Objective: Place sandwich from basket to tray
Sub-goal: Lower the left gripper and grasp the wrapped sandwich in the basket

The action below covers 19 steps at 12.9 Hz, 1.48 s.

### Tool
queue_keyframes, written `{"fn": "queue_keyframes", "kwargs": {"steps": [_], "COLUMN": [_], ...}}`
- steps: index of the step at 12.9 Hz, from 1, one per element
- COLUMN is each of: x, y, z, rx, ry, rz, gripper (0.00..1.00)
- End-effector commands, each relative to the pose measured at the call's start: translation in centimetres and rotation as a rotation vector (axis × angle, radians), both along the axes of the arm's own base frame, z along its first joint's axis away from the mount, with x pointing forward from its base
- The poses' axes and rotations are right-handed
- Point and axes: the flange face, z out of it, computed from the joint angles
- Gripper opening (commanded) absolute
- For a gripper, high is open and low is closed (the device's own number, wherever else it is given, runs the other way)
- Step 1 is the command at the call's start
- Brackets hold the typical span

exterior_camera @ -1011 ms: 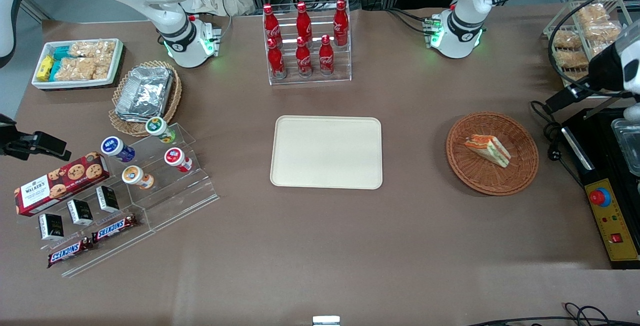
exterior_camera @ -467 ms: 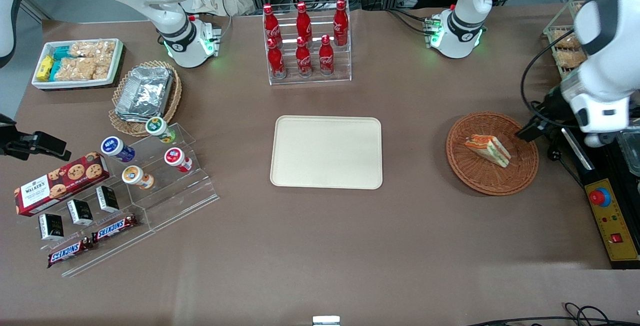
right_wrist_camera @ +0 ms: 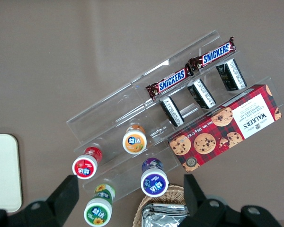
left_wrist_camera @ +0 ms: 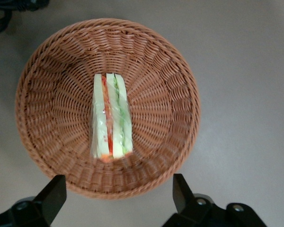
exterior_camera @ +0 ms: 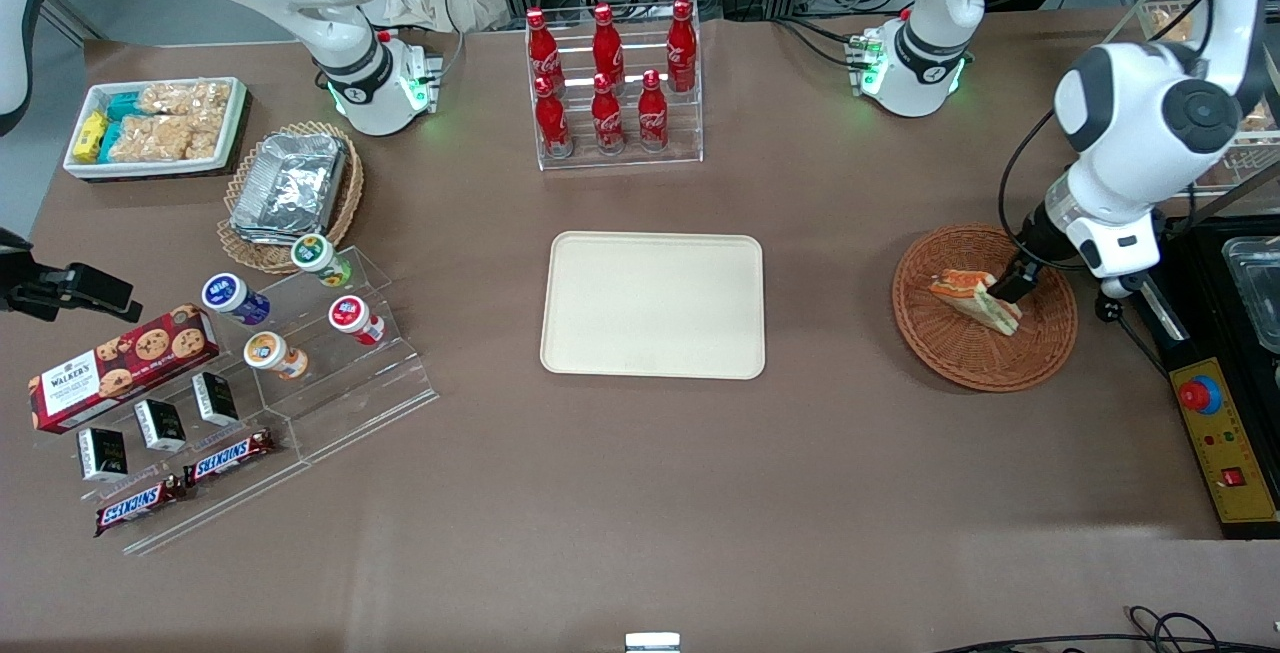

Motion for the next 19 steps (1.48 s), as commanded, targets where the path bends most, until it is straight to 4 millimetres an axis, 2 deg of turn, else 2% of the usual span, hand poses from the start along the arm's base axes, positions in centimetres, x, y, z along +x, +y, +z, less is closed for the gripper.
{"fn": "queue_keyframes", "kwargs": {"steps": [1, 4, 8, 9, 11, 14, 16, 17, 19], "x": [-1.7, -1.8, -2.1, -2.1, -2.0, -1.6, -1.3, -1.0, -0.4], "y": [0.5, 0.6, 0.8, 0.8, 0.9, 0.9, 0.8, 0.7, 0.3], "z": [-4.2, -7.9, -11.7, -12.2, -12.0, -11.2, -9.7, -8.0, -3.7], "rx": [-0.004, 0.0, 0.008, 0.008, 0.008, 0.006, 0.005, 0.005, 0.051], "ry": [-0.04, -0.062, -0.094, -0.091, -0.096, -0.109, -0.125, -0.108, -0.043], "rz": [0.046, 0.081, 0.087, 0.089, 0.096, 0.097, 0.082, 0.069, -0.08], "gripper": [1.0, 1.0, 1.0, 0.85, 0.0, 0.0, 0.0, 0.0, 0.0]}}
